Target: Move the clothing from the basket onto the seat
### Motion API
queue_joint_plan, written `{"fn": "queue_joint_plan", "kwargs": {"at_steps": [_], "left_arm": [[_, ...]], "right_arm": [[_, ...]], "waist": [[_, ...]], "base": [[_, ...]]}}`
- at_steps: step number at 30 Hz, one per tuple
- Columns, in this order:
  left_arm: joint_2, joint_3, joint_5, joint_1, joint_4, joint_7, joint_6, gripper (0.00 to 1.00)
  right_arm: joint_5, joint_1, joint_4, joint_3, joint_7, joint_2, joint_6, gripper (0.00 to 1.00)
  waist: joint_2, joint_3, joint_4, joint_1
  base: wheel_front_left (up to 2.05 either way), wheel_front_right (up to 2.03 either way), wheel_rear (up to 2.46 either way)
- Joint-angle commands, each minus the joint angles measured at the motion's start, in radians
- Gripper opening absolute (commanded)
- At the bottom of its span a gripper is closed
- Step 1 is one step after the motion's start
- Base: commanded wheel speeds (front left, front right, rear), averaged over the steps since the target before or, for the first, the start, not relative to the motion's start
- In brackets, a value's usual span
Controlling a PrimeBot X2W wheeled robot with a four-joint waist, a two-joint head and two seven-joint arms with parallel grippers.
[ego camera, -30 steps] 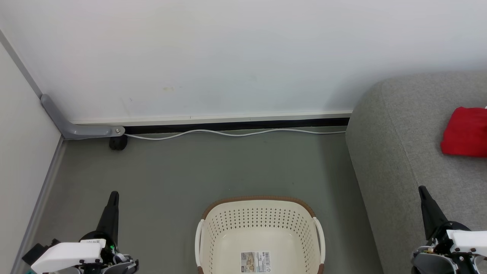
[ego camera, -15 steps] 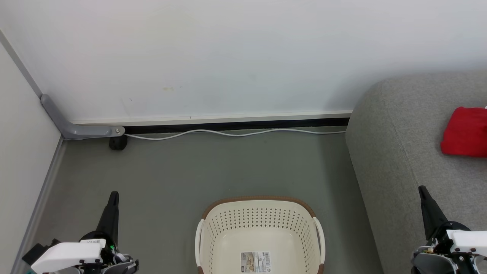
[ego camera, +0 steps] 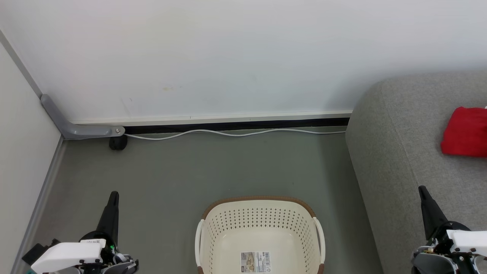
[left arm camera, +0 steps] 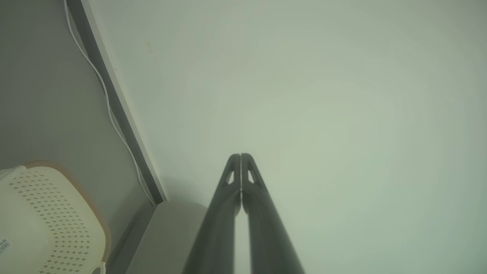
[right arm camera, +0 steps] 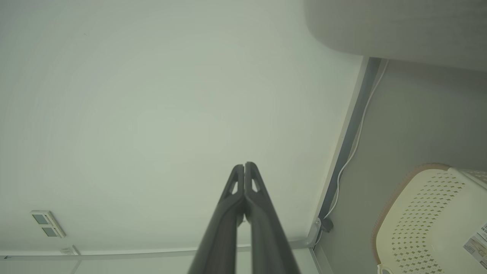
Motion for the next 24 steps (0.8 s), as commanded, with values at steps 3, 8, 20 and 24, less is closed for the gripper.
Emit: {"fn": "queue_joint_plan", "kwargs": {"at_steps": [3, 8, 20, 24], "left_arm": [[0.011, 0.033, -0.004, -0.057, -0.028, 0.006, -0.008, 0.0], [0.011, 0.033, -0.004, -0.057, -0.028, 0.006, -0.008, 0.0], [0.011, 0.033, -0.004, -0.057, -0.028, 0.006, -0.008, 0.0], [0.011, 0.033, -0.004, -0.057, -0.028, 0.006, -0.008, 0.0]], "right_arm": [[0.011, -0.028, -0.031, 0.017, 0.008, -0.01, 0.004, 0.0], [0.011, -0.028, -0.031, 0.017, 0.008, -0.01, 0.004, 0.0], [0.011, -0.028, -0.031, 0.017, 0.008, -0.01, 0.004, 0.0], [0.011, -0.028, -0.031, 0.017, 0.008, -0.01, 0.004, 0.0]], "waist": [[-0.0001, 0.0, 0.0, 0.0], [-0.0001, 0.0, 0.0, 0.0], [-0.0001, 0.0, 0.0, 0.0], [-0.0001, 0.0, 0.0, 0.0]], "base": [[0.0, 0.0, 0.0], [0.0, 0.0, 0.0], [0.0, 0.0, 0.0], [0.0, 0.0, 0.0]]}}
